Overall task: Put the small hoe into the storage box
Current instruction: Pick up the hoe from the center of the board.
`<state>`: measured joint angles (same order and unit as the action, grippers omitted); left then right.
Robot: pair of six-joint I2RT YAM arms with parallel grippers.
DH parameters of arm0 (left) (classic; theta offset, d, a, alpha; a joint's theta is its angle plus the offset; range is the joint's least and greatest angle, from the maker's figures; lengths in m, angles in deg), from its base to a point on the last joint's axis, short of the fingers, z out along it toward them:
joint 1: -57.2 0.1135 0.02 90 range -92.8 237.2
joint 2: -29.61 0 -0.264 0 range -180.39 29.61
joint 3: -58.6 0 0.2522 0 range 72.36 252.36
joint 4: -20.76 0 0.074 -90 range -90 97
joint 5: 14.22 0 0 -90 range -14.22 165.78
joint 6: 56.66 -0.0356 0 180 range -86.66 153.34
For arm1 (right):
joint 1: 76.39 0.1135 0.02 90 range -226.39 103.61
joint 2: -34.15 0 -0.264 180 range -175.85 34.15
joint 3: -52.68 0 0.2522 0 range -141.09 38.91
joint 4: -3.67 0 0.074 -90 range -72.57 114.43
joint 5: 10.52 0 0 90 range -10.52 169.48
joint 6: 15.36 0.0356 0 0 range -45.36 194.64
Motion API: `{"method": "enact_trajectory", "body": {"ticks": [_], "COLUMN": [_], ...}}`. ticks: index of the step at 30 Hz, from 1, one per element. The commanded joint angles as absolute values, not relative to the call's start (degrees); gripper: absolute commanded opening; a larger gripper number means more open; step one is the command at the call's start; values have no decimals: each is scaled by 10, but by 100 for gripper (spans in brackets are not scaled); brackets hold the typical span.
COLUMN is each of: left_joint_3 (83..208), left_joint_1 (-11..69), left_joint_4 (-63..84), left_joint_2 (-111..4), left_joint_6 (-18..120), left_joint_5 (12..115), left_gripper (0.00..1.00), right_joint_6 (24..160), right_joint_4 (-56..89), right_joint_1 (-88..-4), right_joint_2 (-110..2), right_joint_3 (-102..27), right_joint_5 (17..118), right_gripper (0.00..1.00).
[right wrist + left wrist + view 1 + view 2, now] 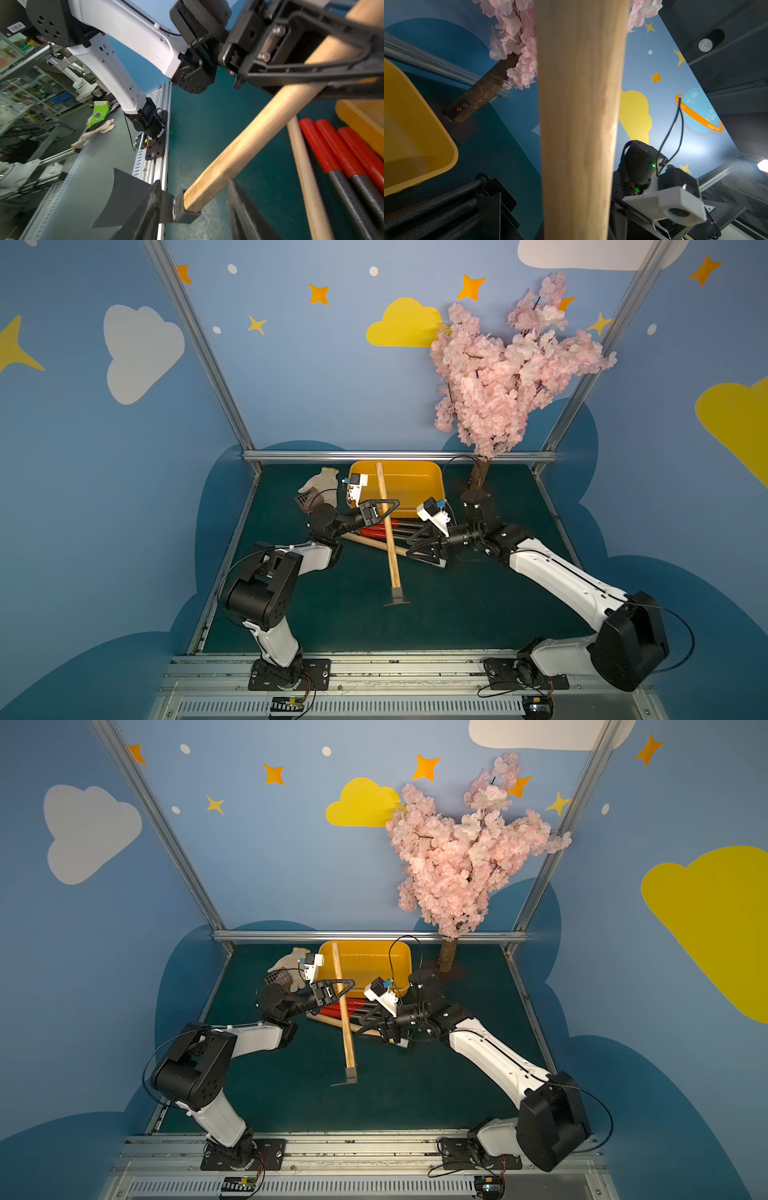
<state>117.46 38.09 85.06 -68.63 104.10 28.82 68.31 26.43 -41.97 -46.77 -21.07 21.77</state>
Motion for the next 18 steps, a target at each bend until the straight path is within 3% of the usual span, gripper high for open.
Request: {"method": "enact_trajectory", "body": {"ticks": [1,18], "left_joint_3": [1187,1224], "left_joint_1": [377,365], "left_joint_4": [871,871], "left_joint_2": [-669,-669], "left_joint_6": [1067,1076], "left_joint_5": [285,292], "left_gripper": [3,3], "right_joint_6": [693,742], "right_joint_4": [220,123], "right_joint_1": [-423,-401], "right_joint_2": [-500,-614], "right_joint_3": [-245,-260], "right_joint_5": [156,136], "right_gripper": [59,59]}}
